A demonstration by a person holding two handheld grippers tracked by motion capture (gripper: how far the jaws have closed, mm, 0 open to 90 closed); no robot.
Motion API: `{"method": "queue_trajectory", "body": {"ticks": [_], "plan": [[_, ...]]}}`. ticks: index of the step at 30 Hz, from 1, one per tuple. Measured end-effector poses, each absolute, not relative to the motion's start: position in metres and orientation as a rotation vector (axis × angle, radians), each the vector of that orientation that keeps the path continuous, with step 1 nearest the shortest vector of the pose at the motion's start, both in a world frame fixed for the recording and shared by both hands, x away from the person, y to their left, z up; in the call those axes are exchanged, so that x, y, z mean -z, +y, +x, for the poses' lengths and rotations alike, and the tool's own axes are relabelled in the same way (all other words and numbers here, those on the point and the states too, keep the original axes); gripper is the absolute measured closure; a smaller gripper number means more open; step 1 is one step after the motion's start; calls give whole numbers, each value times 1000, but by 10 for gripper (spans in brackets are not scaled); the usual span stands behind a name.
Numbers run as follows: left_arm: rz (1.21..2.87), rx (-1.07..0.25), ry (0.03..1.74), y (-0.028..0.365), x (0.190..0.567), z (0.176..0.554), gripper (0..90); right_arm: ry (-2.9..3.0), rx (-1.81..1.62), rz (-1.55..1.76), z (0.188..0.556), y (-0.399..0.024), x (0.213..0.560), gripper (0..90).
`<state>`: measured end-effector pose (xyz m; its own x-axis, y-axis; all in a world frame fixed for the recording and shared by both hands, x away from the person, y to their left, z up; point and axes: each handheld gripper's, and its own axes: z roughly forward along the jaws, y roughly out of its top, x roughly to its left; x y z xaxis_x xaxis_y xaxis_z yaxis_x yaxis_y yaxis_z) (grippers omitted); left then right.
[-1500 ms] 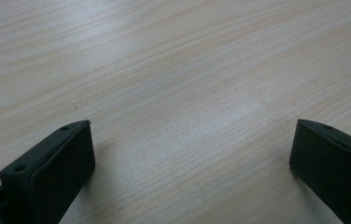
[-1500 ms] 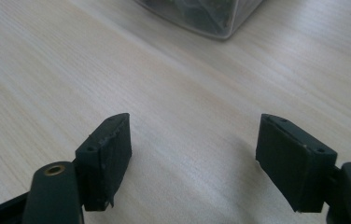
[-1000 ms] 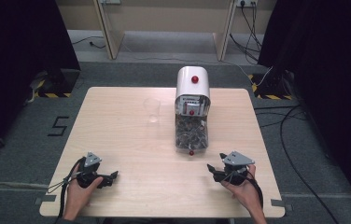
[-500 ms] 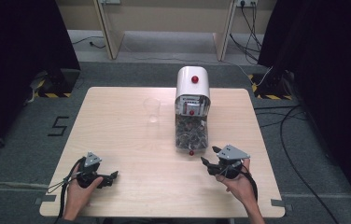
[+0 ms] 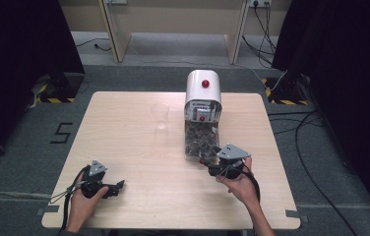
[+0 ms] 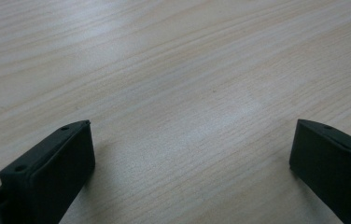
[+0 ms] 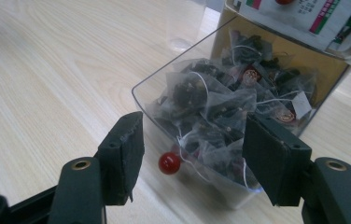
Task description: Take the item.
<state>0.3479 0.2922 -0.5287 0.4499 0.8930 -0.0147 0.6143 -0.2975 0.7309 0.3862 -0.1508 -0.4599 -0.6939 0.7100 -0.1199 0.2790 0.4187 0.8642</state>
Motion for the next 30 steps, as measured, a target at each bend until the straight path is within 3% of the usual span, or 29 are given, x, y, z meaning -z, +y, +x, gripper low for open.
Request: {"method": "queue_trajectory", "body": {"ticks": [30], "plan": [[2022,-527,1259,292,529,348,0,2215,-1216,821,418,-119,463,438]]}}
